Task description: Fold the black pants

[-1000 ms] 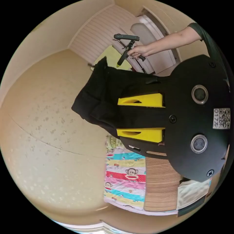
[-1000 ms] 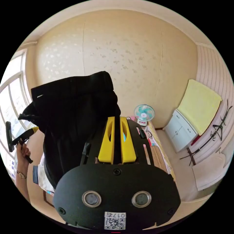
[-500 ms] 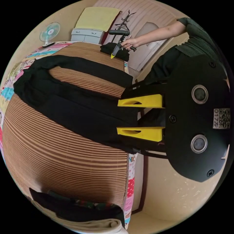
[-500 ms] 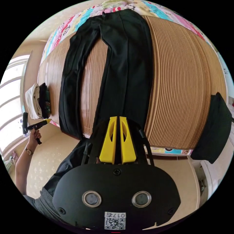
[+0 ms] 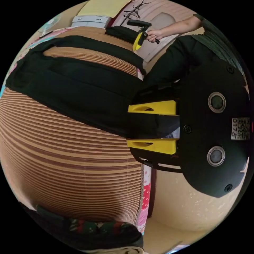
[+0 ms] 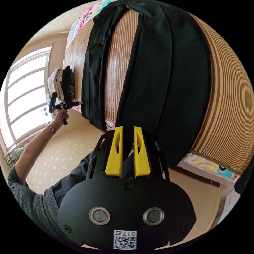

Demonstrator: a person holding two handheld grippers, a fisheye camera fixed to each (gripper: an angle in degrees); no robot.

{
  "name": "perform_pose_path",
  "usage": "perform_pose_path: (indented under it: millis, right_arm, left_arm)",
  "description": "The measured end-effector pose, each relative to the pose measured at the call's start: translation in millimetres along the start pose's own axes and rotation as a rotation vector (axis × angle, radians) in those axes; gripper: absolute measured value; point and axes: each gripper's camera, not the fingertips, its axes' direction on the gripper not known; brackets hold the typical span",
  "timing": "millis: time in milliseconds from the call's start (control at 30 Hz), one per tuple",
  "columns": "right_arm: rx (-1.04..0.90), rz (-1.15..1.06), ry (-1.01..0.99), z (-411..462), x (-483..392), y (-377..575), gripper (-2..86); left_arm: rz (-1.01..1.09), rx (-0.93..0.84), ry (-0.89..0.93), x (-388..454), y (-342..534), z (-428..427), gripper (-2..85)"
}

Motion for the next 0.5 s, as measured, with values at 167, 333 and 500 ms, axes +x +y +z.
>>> perform_pose_path:
  millis: [167, 333, 500]
  right_arm:
    - [-0.129, -0.107, -0.045, 12.0, -31.2, 7.3, 8.4]
    - [-0.121, -0.143, -0.12, -16.3, -38.9, 38.6, 8.0]
    - [-0.095, -0.112, -0.036, -67.9, 0.6, 90.6, 8.3]
  left_arm:
    - [0.116, -0.08, -0.01, -3.7, 29.6, 8.7, 3.3]
    - [0.094, -0.062, 0.257, -70.7, 86.6, -1.2, 3.3]
    - [-0.371, 0.39, 0.952, -176.7, 167.6, -29.1, 7.1]
